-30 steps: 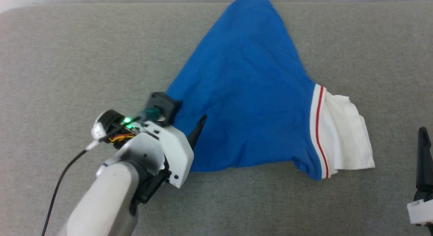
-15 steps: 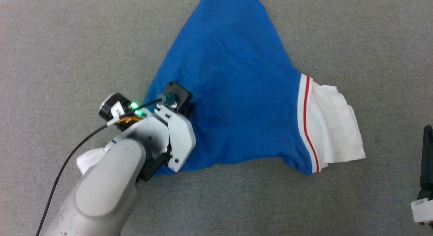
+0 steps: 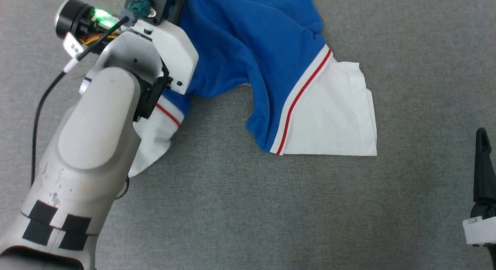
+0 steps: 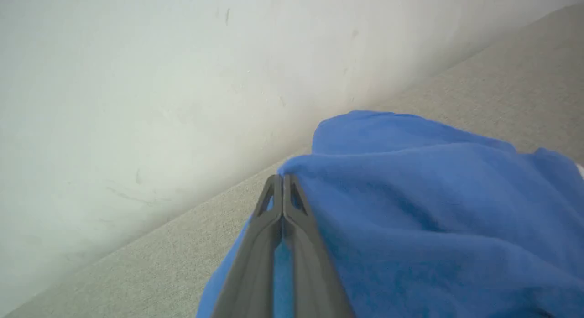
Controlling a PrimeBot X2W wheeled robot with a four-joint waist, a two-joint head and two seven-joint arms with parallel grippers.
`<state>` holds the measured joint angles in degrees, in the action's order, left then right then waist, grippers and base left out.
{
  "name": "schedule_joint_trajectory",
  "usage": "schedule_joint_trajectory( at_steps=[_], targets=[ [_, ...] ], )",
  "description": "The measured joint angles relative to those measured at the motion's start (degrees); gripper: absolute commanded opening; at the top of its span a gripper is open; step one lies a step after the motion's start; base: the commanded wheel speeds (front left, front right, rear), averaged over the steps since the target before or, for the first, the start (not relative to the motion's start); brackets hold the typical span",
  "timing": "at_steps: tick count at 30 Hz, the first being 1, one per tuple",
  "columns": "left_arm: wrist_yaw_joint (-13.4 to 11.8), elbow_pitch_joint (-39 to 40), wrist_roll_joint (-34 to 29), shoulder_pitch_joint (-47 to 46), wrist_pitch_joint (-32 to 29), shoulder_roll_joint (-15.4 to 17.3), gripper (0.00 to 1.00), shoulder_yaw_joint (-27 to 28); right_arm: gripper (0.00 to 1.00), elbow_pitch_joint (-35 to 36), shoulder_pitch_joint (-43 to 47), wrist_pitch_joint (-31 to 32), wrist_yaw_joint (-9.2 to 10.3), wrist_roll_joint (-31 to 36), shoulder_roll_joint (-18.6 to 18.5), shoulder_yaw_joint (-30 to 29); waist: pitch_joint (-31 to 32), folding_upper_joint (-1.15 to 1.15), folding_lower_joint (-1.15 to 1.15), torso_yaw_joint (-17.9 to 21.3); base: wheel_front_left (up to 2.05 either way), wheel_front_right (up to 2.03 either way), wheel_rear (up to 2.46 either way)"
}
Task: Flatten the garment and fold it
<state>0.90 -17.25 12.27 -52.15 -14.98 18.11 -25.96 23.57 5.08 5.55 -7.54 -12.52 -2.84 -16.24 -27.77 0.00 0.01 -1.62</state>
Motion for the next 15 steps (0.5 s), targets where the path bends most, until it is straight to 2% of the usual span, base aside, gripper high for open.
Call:
schedule_joint_trajectory(
  at_steps=[1, 2, 3, 4, 9, 15],
  targets=[
    [0.0, -1.8, -0.3, -0.2, 0.5, -0.1, 0.07, -0.3, 1.00, 0.1, -0.2, 0.0, 0.00, 0.0, 0.0, 0.2, -0.5, 0.00, 0.00, 0.2, 0.00, 0.00, 0.00],
    [0.1, -3.6, -0.3, -0.2, 0.9, -0.2, 0.39, -0.6, 1.00, 0.1, -0.3, 0.0, 0.00, 0.1, 0.0, 0.4, -0.9, 0.00, 0.00, 0.3, 0.00, 0.00, 0.00],
    [0.1, -5.5, -0.3, -0.2, 1.2, -0.4, 0.76, -0.9, 1.00, 0.1, -0.5, 0.0, 0.00, 0.2, 0.0, 0.6, -1.4, 0.00, 0.00, 0.6, 0.00, 0.00, 0.00],
    [0.1, -7.2, -0.3, -0.1, 1.5, -0.7, 1.00, -1.1, 1.00, 0.1, -0.7, 0.0, 0.00, 0.4, 0.0, 0.9, -1.7, 0.00, 0.01, 0.8, 0.00, 0.00, 0.00],
    [-0.1, -11.2, 1.3, 0.2, 5.7, -3.4, 1.00, -0.4, 1.00, 0.0, -1.3, 0.1, 0.00, 0.6, 0.0, 1.0, -2.9, 0.00, 0.01, 1.4, 0.00, 0.00, 0.00],
    [-0.5, -8.2, 3.2, 0.2, 11.3, -5.1, 1.00, 1.0, 1.00, -0.5, -1.3, 0.5, 0.00, 1.1, 0.0, 0.4, -1.4, 0.00, -0.01, 0.8, 0.00, 0.00, 0.00]
  ],
)
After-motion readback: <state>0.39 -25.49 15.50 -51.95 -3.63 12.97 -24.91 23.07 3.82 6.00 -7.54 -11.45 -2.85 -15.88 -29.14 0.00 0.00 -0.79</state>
